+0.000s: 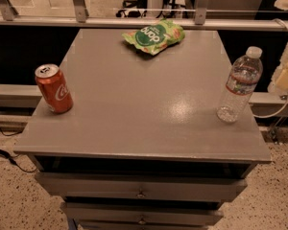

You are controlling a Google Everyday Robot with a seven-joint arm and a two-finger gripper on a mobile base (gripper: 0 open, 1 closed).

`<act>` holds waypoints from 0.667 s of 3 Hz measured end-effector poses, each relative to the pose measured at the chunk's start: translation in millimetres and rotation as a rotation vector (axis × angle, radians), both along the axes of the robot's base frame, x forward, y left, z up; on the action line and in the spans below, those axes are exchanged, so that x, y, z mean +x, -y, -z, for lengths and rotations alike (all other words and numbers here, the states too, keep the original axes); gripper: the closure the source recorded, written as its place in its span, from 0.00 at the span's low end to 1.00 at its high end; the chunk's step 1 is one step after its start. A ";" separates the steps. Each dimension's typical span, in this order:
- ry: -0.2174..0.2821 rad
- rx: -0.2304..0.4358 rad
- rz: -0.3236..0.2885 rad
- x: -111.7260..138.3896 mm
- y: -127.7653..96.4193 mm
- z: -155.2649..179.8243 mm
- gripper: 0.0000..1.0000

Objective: Move water bottle near green rice chip bag

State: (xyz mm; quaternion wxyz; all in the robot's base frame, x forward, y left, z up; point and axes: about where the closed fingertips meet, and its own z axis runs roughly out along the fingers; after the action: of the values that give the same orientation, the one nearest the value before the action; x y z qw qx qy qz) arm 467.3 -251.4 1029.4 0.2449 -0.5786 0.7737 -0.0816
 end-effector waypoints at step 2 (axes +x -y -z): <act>0.050 0.239 0.039 10.8 44.2 33.1 0.00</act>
Offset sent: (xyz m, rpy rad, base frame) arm 0.0155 -0.0684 -0.0474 0.4603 -0.0945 -0.0572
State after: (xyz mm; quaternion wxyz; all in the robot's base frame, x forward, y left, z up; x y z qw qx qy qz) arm 478.1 -295.5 996.3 0.3297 -0.5279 0.7826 -0.0079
